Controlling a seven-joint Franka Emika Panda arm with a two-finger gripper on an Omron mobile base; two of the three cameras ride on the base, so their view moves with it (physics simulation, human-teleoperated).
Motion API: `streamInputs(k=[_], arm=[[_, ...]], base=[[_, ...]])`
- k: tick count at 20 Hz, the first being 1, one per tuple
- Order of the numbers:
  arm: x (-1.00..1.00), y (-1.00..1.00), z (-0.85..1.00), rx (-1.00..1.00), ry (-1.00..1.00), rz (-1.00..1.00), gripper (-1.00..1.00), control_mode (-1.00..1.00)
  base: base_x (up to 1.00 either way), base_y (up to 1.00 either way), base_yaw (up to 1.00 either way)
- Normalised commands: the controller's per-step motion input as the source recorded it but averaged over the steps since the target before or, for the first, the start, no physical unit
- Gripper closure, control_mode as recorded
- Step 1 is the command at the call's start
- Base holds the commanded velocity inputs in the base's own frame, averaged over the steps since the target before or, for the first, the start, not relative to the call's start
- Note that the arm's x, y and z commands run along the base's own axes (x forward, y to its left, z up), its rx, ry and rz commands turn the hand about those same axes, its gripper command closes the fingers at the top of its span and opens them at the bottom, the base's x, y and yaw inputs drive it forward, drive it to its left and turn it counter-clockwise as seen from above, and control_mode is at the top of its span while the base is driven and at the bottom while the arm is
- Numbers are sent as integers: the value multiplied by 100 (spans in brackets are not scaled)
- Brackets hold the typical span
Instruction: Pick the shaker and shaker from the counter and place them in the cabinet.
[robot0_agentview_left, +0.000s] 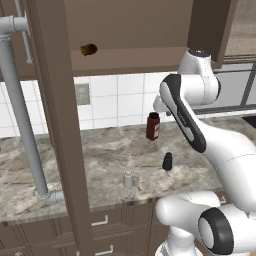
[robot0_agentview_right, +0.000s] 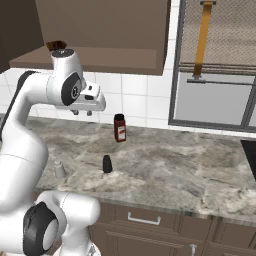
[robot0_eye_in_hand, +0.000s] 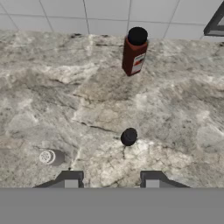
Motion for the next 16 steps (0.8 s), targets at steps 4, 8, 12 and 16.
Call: streamInputs(k=[4,8,12,16], arm=[[-7,0,-7,0,0,0,-100,-100],[-28,0,-19,0,-4,0,-100,-100],[-34,0,-23,-1,-8,0,-100,-100],[-40,0,-26,0,-9,0,-100,-100]], base=[[0,0,0],[0,0,0],[0,0,0],[0,0,0]])
